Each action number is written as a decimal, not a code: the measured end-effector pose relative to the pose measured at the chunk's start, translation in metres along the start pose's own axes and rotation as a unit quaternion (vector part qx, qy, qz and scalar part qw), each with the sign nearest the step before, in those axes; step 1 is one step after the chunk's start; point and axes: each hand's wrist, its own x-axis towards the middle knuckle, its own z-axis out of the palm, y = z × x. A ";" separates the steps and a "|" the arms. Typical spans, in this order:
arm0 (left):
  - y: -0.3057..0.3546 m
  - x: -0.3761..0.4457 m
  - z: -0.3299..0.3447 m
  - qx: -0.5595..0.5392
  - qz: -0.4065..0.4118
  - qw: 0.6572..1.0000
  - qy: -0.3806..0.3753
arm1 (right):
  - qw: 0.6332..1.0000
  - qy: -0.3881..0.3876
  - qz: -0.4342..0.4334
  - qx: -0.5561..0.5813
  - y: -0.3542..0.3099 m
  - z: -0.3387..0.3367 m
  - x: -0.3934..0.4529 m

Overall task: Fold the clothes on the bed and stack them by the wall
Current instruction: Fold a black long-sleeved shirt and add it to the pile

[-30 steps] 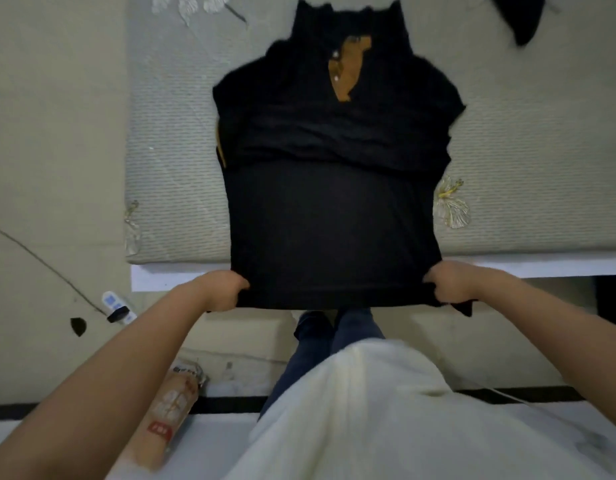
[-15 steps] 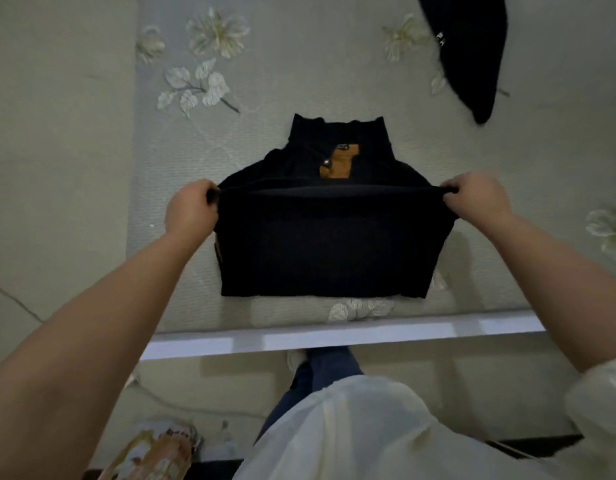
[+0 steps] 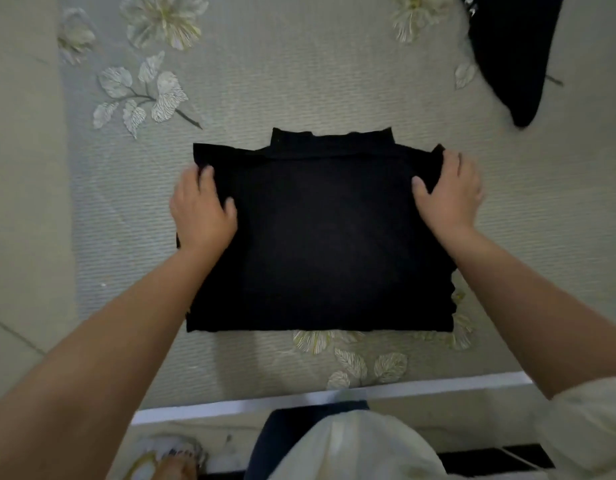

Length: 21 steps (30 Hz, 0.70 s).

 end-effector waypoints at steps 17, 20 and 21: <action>-0.003 -0.077 0.037 0.073 0.159 0.969 -0.175 | 0.975 -0.069 0.206 0.036 0.047 0.040 -0.132; 0.057 -0.064 0.026 0.040 0.291 0.937 -0.188 | 0.922 -0.041 0.354 0.150 0.049 0.037 -0.151; 0.081 -0.060 0.027 0.037 0.334 0.923 -0.188 | 0.907 -0.042 0.380 0.174 0.050 0.037 -0.153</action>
